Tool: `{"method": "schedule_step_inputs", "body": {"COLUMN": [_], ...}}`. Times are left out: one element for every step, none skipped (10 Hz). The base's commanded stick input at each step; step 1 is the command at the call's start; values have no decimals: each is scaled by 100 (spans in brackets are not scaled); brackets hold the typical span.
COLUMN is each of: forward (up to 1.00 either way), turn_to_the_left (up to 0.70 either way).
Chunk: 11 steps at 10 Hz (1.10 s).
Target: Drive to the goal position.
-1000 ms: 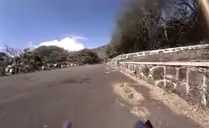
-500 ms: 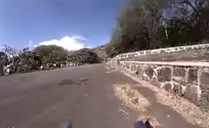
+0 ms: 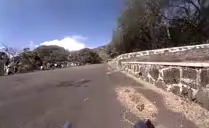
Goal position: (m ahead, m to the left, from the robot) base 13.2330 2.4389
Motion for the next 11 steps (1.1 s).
{"method": "schedule_step_inputs", "body": {"forward": [50,50,50,50,50,50,50,50,50,50,50], "turn_to_the_left": [-50,0,0,0,0,0,-33,-13,0,0,0]}}
